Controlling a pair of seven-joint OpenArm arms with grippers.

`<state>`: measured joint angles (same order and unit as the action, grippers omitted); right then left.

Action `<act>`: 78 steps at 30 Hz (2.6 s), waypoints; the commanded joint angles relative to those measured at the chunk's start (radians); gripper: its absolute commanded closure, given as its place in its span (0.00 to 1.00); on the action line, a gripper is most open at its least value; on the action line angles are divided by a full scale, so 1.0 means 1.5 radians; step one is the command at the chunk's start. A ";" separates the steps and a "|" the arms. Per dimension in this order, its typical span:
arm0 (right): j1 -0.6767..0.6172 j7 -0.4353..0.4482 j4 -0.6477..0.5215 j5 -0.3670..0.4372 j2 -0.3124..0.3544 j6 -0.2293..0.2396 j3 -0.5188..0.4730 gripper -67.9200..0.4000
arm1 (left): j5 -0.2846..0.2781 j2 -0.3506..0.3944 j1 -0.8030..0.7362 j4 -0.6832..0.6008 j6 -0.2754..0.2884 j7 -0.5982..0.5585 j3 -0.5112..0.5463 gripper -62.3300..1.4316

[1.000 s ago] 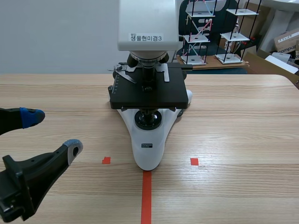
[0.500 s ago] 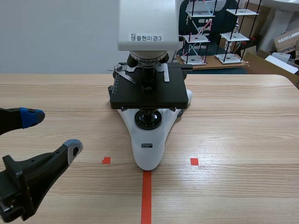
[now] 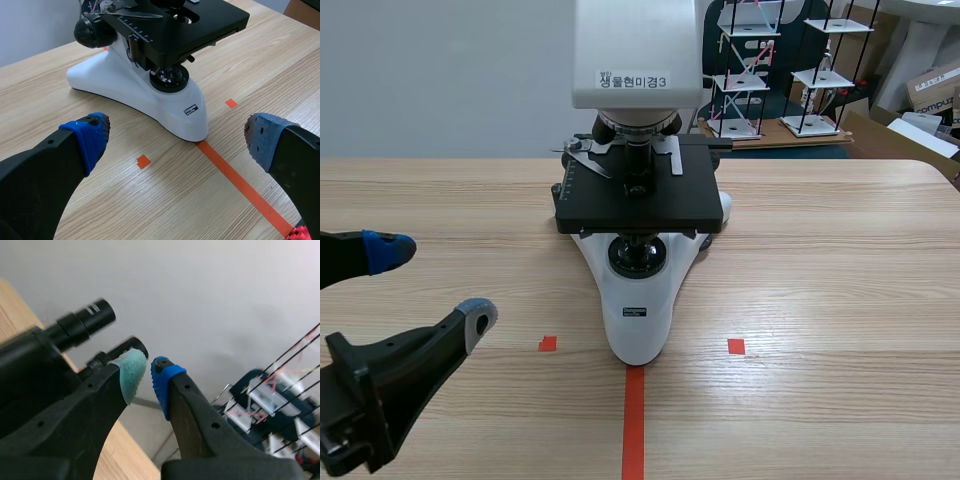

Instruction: Return to the home posture

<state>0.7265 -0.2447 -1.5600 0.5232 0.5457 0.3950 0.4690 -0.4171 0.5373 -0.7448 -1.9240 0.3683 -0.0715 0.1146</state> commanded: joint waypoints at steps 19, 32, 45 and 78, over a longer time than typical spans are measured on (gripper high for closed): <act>-0.618 0.185 -0.342 -0.031 0.066 -0.059 -0.245 0.09 | -0.006 -0.003 0.000 -0.003 -0.002 -0.009 0.002 0.09; -0.916 0.389 -0.331 -0.195 0.061 -0.070 -0.262 0.04 | -0.006 -0.003 0.000 -0.003 -0.002 -0.009 0.002 0.09; -0.921 0.555 -0.187 -0.222 0.021 -0.060 -0.261 0.04 | -0.006 -0.003 0.000 -0.003 -0.002 -0.009 0.002 0.09; -0.893 0.551 -0.180 -0.242 0.020 -0.041 -0.260 0.04 | -0.006 -0.003 0.000 -0.003 -0.002 -0.009 0.002 0.09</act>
<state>-0.6128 0.5713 -1.8057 0.1490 0.5709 0.3363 0.0803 -0.4168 0.5373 -0.7448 -1.9240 0.3683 -0.0715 0.1146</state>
